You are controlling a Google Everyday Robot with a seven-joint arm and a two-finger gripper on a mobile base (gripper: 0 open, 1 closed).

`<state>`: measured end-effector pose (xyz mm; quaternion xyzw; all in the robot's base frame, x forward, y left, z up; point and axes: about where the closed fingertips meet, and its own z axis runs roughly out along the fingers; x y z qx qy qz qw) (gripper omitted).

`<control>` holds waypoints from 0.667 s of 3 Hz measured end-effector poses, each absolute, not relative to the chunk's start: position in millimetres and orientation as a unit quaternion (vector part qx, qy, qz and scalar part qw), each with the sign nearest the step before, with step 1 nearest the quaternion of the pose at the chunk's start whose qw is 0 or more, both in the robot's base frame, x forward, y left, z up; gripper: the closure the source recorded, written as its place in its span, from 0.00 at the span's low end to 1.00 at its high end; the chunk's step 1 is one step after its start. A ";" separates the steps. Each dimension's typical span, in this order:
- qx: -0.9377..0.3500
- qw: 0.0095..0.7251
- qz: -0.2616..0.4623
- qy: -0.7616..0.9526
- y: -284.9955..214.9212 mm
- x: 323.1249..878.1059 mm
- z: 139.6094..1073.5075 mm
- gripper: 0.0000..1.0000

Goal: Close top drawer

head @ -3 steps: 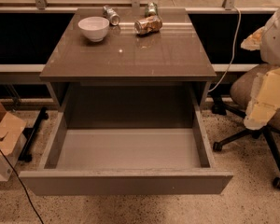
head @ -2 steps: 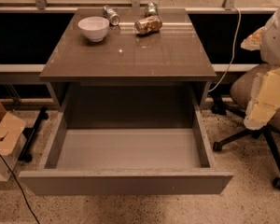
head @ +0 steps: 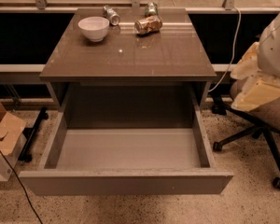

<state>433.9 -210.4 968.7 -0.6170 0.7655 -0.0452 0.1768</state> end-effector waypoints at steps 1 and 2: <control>-0.634 0.181 -0.024 0.752 -209.1 430.5 944.5 0.72; -0.644 0.171 0.012 0.746 -209.3 426.8 906.8 0.96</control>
Offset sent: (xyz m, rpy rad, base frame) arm -0.0107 -0.0010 -0.1124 0.1214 0.1614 0.1260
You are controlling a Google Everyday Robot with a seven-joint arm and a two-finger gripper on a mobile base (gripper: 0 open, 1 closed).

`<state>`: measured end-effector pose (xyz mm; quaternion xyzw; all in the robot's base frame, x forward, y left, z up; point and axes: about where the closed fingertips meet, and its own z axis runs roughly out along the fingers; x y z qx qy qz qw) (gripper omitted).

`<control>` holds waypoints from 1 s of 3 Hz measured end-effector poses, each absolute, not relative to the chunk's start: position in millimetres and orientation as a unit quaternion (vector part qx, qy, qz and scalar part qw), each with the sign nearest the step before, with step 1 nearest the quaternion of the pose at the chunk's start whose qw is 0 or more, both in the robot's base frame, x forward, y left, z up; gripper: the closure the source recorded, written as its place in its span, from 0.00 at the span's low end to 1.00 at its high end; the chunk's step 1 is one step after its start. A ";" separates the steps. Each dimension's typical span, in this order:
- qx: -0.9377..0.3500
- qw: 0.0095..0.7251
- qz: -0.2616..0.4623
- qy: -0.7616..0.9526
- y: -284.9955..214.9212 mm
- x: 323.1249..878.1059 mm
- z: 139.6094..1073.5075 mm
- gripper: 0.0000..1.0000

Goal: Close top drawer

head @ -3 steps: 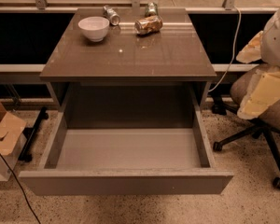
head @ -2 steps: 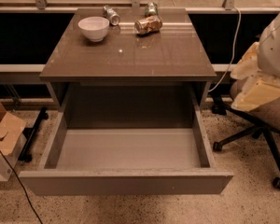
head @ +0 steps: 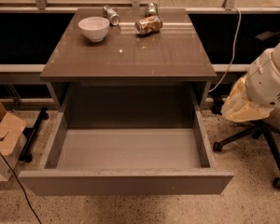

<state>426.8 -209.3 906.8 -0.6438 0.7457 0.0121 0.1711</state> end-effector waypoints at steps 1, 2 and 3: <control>-0.647 0.143 0.050 0.747 -211.9 417.5 864.7 1.00; -0.647 0.138 0.052 0.748 -212.1 416.3 861.0 1.00; -0.647 0.137 0.052 0.748 -212.1 416.2 860.7 1.00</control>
Offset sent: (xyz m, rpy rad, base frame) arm -0.0077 -0.0022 -0.0351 0.0166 0.0764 0.0150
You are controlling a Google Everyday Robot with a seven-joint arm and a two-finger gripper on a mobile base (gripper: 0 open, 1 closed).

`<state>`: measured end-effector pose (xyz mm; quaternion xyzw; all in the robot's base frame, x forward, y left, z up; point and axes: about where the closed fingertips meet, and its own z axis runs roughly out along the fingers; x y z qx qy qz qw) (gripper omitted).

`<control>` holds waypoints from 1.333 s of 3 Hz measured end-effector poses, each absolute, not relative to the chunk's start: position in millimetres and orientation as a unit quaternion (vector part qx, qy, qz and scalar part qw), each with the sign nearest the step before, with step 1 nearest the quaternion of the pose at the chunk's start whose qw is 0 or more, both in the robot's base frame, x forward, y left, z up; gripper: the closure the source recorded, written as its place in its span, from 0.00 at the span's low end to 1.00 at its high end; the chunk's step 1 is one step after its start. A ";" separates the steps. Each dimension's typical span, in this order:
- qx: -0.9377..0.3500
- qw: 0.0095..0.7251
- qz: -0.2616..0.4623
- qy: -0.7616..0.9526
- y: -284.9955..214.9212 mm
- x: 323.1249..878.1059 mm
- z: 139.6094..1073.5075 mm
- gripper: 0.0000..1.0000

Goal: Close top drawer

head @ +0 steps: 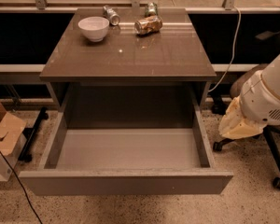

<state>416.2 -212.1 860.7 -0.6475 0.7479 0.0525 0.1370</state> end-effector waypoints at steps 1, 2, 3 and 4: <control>-0.649 0.099 0.073 0.751 -212.3 392.3 825.7 1.00; -0.646 0.074 0.090 0.754 -213.2 377.5 791.9 1.00; -0.646 0.061 0.099 0.754 -212.2 371.4 759.6 1.00; -0.641 0.061 0.118 0.756 -212.8 372.7 728.4 1.00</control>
Offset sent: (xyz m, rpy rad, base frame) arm -0.0552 -0.0027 -0.1096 -0.0304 0.2222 0.0072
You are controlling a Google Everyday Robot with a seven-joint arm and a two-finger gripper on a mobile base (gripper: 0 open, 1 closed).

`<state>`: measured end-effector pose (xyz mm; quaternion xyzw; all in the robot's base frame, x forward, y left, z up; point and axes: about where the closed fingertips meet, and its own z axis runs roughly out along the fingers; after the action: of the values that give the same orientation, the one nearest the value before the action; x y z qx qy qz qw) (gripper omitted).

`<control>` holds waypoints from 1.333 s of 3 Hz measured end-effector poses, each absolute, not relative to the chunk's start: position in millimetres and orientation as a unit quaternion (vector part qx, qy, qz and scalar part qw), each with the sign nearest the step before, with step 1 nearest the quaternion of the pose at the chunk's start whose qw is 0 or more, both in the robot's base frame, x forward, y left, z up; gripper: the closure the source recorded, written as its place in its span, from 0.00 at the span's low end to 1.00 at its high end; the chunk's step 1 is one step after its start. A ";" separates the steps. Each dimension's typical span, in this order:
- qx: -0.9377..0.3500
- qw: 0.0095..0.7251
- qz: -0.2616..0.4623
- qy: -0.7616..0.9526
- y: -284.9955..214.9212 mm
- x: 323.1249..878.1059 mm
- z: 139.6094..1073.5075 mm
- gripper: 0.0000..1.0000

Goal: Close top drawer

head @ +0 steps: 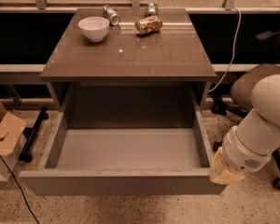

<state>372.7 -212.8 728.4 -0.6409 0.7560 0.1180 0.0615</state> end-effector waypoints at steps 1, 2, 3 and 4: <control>-0.634 0.072 0.134 0.758 -214.9 379.1 700.7 1.00; -0.625 0.076 0.144 0.763 -218.3 383.5 681.6 1.00; -0.625 0.076 0.144 0.763 -218.3 383.5 681.6 1.00; -0.628 0.093 0.141 0.760 -210.6 393.9 676.4 1.00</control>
Offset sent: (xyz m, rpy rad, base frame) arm 0.0189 -0.0119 -0.0763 0.0940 0.0303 -0.0643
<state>393.9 -210.6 676.4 -0.6279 0.7597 0.1413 0.0933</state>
